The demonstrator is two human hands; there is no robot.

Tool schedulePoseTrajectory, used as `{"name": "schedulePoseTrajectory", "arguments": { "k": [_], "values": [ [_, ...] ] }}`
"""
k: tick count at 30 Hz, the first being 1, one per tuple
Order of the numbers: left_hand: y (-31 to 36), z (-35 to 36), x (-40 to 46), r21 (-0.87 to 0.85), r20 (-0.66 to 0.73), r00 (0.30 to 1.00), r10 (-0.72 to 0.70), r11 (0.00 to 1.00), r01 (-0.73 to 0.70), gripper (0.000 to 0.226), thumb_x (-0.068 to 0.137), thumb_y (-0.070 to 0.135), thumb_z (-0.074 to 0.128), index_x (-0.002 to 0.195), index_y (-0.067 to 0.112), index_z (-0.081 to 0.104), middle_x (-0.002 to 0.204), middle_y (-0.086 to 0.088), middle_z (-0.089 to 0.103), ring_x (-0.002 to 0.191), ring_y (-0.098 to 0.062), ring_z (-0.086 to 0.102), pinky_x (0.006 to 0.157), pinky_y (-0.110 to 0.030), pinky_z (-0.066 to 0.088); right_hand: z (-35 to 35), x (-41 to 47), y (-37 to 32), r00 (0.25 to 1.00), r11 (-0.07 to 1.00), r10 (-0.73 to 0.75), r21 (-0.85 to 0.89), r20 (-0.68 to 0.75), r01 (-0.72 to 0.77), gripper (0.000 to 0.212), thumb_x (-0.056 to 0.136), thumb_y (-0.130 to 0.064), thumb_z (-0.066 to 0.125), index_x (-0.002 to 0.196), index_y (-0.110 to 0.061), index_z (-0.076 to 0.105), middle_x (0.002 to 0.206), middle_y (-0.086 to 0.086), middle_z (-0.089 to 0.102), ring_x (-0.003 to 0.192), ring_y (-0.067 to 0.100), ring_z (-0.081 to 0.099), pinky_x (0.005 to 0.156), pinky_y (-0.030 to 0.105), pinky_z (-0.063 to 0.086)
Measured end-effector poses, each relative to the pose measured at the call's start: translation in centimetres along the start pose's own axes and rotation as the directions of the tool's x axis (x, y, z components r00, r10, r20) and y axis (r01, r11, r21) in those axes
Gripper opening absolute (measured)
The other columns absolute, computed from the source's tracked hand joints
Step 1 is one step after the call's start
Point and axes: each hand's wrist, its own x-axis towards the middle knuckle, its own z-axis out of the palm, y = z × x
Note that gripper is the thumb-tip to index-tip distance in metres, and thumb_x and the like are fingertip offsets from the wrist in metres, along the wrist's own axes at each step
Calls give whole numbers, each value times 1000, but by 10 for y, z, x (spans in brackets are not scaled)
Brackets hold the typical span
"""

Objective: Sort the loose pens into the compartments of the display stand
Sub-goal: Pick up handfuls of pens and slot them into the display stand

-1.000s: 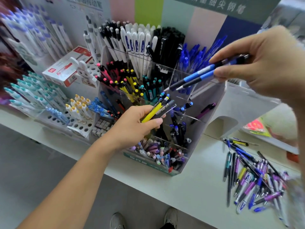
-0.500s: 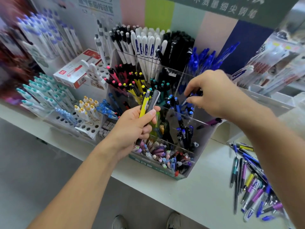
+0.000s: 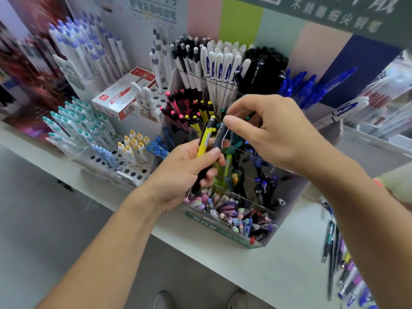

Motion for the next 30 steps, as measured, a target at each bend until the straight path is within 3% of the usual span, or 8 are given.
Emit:
{"name": "schedulePoseTrajectory", "arguments": {
  "k": [3, 7, 12, 14, 17, 21, 24, 30],
  "values": [
    [6, -6, -2, 78, 20, 1000, 7, 997, -9, 20, 102, 11, 51, 114, 8, 67, 77, 0, 62, 58, -8, 46, 48, -18, 38, 8, 13, -5, 996, 991, 53, 123, 67, -61, 24, 93, -46, 66, 109, -29, 73, 90, -5, 68, 72, 5, 63, 68, 25, 53],
    [13, -12, -2, 291, 38, 998, 45, 955, -54, 11, 102, 11, 54, 95, 9, 61, 74, -2, 60, 58, -11, 46, 51, -23, 40, 14, 25, -11, 975, 930, 76, 337, 210, -145, 13, 91, -30, 71, 92, -18, 76, 66, -4, 64, 51, 4, 61, 48, 17, 46],
    [14, -27, -6, 419, -12, 999, 38, 908, -30, 16, 102, 15, 55, 115, 16, 65, 66, 1, 42, 57, -12, 38, 51, -21, 36, -3, 33, -14, 991, 920, 75, 375, 114, -113, 7, 95, -20, 68, 89, -18, 71, 75, -1, 70, 63, 13, 70, 47, 27, 53],
    [11, -36, -8, 379, -84, 996, 39, 925, -4, 17, 103, 18, 55, 115, 20, 67, 69, 5, 44, 57, -10, 39, 51, -21, 35, -23, 33, -13, 994, 935, 47, 354, -100, -8, 5, 96, -18, 67, 92, -17, 70, 76, 0, 69, 65, 14, 70, 51, 27, 57],
    [9, -43, -8, 91, -187, 982, -17, 995, 34, 27, 107, 12, 42, 118, 12, 66, 74, 1, 50, 57, -10, 39, 48, -22, 31, -34, 32, -15, 934, 988, -67, 104, -351, 111, 6, 95, -24, 70, 99, -19, 72, 79, -4, 69, 65, 10, 66, 63, 24, 56],
    [10, -42, -9, -185, -139, 989, -47, 983, 20, 34, 107, 7, 34, 127, 3, 61, 76, 0, 56, 60, -11, 43, 51, -23, 35, -2, 47, -20, 965, 987, -126, -129, -232, 98, 12, 90, -24, 76, 99, -16, 77, 88, 1, 72, 79, 16, 66, 87, 37, 57],
    [10, -41, -9, -204, -158, 987, -28, 979, -5, 31, 106, 7, 41, 132, 2, 55, 81, -2, 62, 61, -11, 47, 52, -21, 40, 22, 61, -20, 986, 991, -78, -123, -145, 61, 15, 83, -23, 83, 93, -17, 73, 84, -1, 69, 80, 19, 65, 83, 40, 58],
    [9, -42, -9, -159, -270, 962, 29, 985, -74, 21, 101, 6, 54, 121, 8, 57, 88, -3, 72, 65, -9, 56, 55, -20, 47, 36, 68, -19, 987, 993, 3, -115, -160, -22, 20, 75, -28, 88, 78, -13, 75, 77, 2, 68, 78, 22, 66, 77, 41, 59]
  ]
}}
